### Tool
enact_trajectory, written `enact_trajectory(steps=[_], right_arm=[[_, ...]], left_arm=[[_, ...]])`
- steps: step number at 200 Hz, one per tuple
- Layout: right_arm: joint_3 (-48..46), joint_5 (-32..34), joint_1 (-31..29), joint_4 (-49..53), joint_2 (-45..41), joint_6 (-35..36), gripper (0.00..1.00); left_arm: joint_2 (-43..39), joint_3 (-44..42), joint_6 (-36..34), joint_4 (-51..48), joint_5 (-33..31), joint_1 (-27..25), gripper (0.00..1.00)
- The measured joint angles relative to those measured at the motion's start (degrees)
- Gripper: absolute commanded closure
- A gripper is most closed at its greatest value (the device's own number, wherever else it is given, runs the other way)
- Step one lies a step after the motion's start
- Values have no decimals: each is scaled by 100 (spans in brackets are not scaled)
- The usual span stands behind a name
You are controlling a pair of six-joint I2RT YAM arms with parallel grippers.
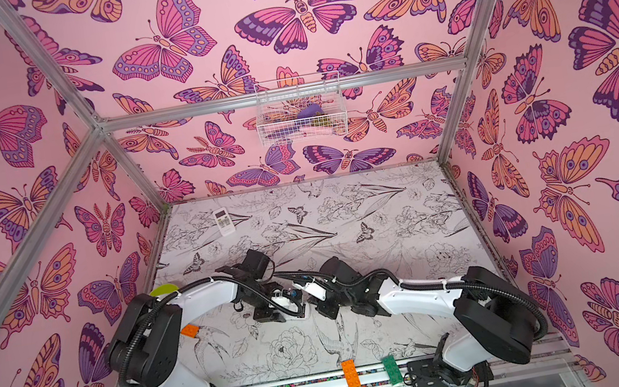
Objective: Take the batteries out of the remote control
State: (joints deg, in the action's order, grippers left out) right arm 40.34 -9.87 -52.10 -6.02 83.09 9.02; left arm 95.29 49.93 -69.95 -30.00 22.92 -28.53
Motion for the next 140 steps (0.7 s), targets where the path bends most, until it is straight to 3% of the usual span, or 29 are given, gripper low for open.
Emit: enact_trajectory(steps=[87, 140], right_arm=[[662, -1921, 1051, 533, 660, -540, 100], [1132, -2520, 1185, 931, 1069, -579, 100]], left_arm=[[-13, -17, -4, 20, 0, 0, 49], [-37, -55, -7, 66, 0, 0, 49]])
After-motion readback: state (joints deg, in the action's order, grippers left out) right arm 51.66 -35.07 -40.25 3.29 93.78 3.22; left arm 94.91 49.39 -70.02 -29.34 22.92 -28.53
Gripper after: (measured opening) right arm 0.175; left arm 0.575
